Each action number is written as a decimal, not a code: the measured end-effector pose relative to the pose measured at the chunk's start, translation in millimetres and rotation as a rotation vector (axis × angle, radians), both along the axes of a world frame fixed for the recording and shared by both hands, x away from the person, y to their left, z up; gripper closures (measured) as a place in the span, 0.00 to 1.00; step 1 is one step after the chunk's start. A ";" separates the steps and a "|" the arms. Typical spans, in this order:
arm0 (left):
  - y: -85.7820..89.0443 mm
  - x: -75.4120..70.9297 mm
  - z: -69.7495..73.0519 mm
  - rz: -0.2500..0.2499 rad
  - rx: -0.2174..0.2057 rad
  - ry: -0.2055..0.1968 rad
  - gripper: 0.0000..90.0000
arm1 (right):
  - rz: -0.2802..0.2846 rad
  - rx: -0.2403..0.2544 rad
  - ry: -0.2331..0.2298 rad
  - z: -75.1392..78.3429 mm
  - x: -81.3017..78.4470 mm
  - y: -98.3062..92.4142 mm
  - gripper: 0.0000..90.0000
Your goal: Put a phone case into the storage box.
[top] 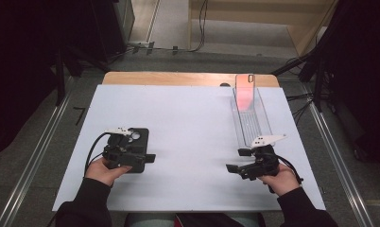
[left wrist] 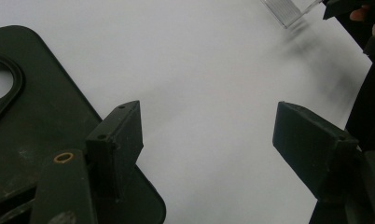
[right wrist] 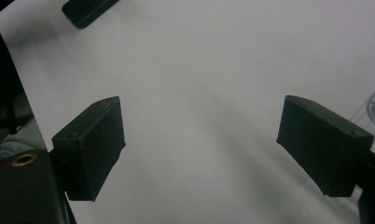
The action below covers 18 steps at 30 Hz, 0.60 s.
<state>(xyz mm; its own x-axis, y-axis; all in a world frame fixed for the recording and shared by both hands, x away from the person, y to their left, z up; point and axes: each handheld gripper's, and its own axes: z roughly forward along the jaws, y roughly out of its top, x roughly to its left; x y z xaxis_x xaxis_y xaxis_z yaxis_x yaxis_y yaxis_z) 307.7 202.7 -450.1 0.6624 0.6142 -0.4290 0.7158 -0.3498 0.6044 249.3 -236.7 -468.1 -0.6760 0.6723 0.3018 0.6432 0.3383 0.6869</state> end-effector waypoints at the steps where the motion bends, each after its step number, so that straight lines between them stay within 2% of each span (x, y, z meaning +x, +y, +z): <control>1: 0.0 0.1 -0.1 -0.002 -0.003 0.000 0.27 | 0.004 -0.005 0.004 -1.7 -1.3 0.0 0.15; 5: -0.8 0.0 0.2 -0.001 0.000 0.005 0.27 | 0.004 -0.017 0.019 -6.9 -2.9 -0.1 0.15; 8: -0.5 -0.4 0.9 -0.001 -0.009 0.006 0.27 | 0.003 -0.012 0.014 -6.4 -3.1 -0.1 0.15; 15: -5.2 -0.3 -0.9 -0.020 -0.001 0.015 0.30 | 0.000 -0.015 0.010 -6.4 -2.5 -0.9 0.15; 18: -8.4 -3.6 0.6 -0.043 -0.004 0.005 0.40 | -0.010 -0.021 0.005 -6.5 -2.6 -1.9 0.15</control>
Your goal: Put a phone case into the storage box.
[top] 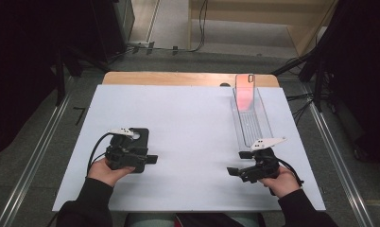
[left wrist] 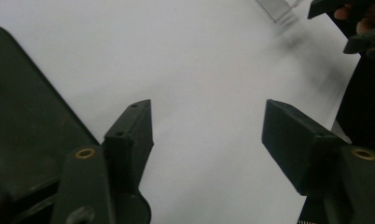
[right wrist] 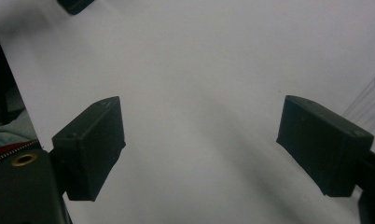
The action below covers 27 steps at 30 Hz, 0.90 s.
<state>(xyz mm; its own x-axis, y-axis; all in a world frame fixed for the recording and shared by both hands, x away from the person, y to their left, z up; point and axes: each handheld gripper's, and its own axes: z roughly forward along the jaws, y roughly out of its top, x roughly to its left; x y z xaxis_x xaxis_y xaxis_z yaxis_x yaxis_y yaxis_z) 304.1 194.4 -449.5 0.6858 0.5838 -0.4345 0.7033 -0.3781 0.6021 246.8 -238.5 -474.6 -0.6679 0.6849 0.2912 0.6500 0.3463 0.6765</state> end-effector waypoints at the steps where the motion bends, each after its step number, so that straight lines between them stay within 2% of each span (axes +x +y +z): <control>1: -1.4 -1.0 0.3 0.000 -0.004 0.009 0.42 | -0.002 -0.001 0.003 0.1 -0.3 -0.3 0.15; 5: -5.9 -2.1 -0.5 0.031 0.016 0.053 0.66 | 0.000 0.000 0.005 -0.1 -0.1 -0.5 0.15; 8: -9.4 -1.3 1.5 0.015 0.024 0.044 0.91 | 0.005 0.004 -0.001 0.1 -0.1 0.0 0.15; 9: -10.6 -1.1 1.3 0.006 0.037 0.032 0.98 | 0.008 0.004 0.000 0.1 -0.3 0.2 0.15; 10: -11.9 -0.5 0.0 0.002 0.052 0.032 1.00 | 0.012 0.002 0.000 0.1 -0.5 0.4 0.15; 15: -13.1 4.7 -20.4 -0.017 0.149 0.088 1.00 | 0.019 -0.007 -0.002 0.1 -2.9 0.3 0.15; 18: -9.7 7.3 -30.0 0.000 0.160 0.132 1.00 | 0.014 -0.002 -0.001 0.5 -5.4 -2.4 0.15; 21: -7.2 9.7 -37.4 0.013 0.204 0.156 1.00 | 0.007 0.002 -0.002 0.9 -6.5 -4.7 0.15; 27: -1.3 12.0 -38.4 0.033 0.205 0.160 1.00 | 0.016 -0.001 -0.001 0.7 -7.2 -4.1 0.15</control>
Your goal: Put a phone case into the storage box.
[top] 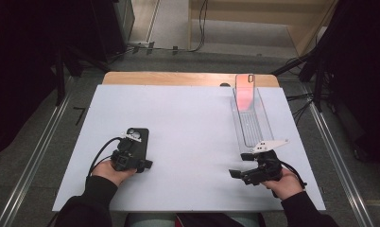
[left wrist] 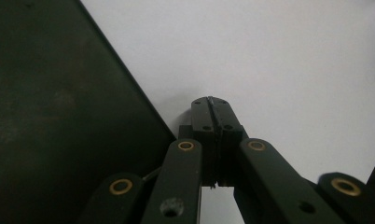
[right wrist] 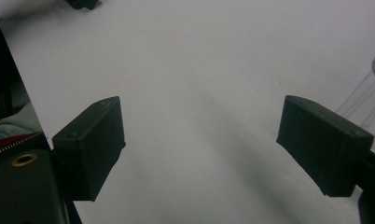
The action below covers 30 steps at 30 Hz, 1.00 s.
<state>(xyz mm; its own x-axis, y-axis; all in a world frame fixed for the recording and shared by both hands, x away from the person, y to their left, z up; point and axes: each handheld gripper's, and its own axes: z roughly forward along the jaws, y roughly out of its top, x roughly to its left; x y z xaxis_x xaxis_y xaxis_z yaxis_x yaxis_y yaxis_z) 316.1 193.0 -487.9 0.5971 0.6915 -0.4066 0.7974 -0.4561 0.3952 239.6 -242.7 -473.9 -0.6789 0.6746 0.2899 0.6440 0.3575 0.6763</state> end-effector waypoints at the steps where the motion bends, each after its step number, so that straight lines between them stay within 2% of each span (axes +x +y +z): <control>1: 1.3 0.5 0.0 -0.002 0.000 -0.002 1.00 | 0.000 -0.001 0.001 0.0 -0.1 0.2 0.15; 6: 12.0 2.8 1.9 0.030 0.021 -0.015 1.00 | -0.001 0.001 0.001 0.1 0.0 0.4 0.15; 12: 27.7 8.2 1.2 0.089 0.001 -0.010 1.00 | 0.003 0.000 0.000 -0.4 0.8 1.3 0.15; 20: 42.1 13.6 1.4 0.169 -0.009 -0.034 1.00 | 0.004 -0.001 -0.001 -1.0 1.7 1.7 0.15; 22: 42.2 13.8 1.9 0.170 -0.021 -0.034 0.95 | 0.004 0.000 -0.001 -1.1 1.9 1.7 0.15; 24: 40.8 13.2 2.2 0.149 -0.038 -0.030 0.93 | 0.006 -0.001 0.000 -1.1 2.1 1.8 0.15; 30: 37.7 7.8 13.8 0.124 -0.109 -0.076 0.86 | 0.010 0.001 0.003 -1.5 2.6 2.1 0.15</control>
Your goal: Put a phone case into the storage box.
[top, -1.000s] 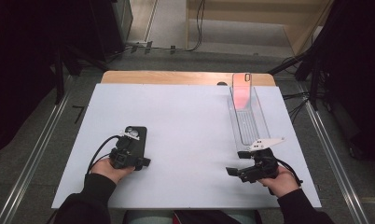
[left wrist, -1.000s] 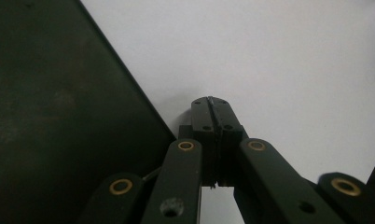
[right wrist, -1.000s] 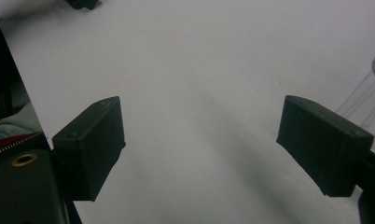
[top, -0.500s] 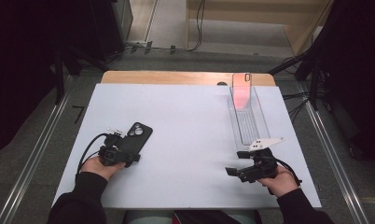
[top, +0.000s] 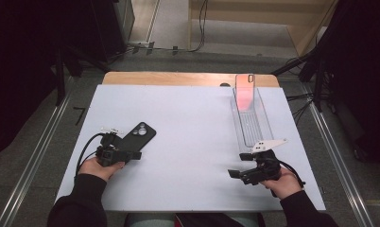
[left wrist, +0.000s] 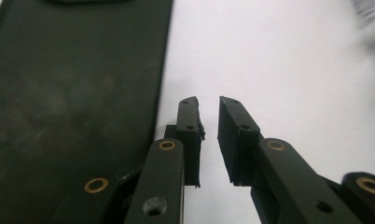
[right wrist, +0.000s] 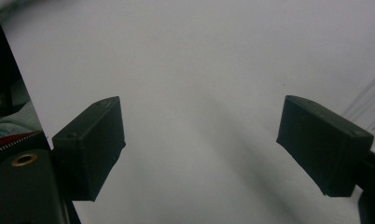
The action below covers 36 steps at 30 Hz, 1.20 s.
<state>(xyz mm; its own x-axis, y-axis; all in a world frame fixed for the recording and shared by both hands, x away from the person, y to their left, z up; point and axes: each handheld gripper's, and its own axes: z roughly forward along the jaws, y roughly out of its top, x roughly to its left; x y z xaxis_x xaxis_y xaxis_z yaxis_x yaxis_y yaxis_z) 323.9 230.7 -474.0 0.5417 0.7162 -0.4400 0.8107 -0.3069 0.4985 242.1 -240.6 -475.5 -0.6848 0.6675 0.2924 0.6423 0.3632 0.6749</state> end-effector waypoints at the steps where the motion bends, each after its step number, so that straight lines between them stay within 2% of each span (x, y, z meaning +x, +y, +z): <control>1: -2.0 -1.7 2.3 -0.008 -0.007 -0.010 0.81 | -0.001 0.000 0.001 -0.1 0.2 -0.2 0.15; 2: -4.2 -3.4 4.5 -0.022 -0.020 -0.020 0.78 | -0.003 0.000 0.006 -0.3 0.3 -0.3 0.15; 5: -11.3 -8.7 10.8 -0.066 -0.060 -0.058 0.58 | -0.014 -0.004 -0.004 0.2 0.4 -1.0 0.15; 8: -17.0 -13.5 14.2 -0.106 -0.094 -0.063 0.49 | -0.017 -0.003 -0.003 0.7 0.4 -1.5 0.15; 11: -22.2 -17.5 15.2 -0.142 -0.103 -0.068 0.43 | -0.011 -0.013 0.001 -0.2 0.4 -0.8 0.15; 17: -29.7 -24.7 18.6 -0.178 -0.088 -0.103 0.39 | -0.013 -0.022 0.002 -0.2 -0.1 -1.1 0.15; 22: -33.5 -30.7 18.9 -0.190 -0.081 -0.107 0.35 | -0.012 -0.025 0.001 -0.3 -0.8 -2.2 0.15; 24: -33.8 -31.4 19.0 -0.193 -0.076 -0.091 0.32 | -0.014 -0.027 0.000 0.0 -1.7 -3.0 0.15; 36: -33.9 -34.8 19.6 -0.217 -0.085 -0.095 0.32 | -0.014 -0.029 0.001 -0.6 -2.0 -4.1 0.15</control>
<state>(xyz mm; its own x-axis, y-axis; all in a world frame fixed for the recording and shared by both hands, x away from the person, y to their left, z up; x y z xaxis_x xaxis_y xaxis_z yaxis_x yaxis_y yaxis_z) 289.2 196.8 -454.4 0.7202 0.5417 -0.4334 0.6790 -0.4223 0.6005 240.1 -244.7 -476.0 -0.6750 0.6852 0.2736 0.6483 0.3737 0.6634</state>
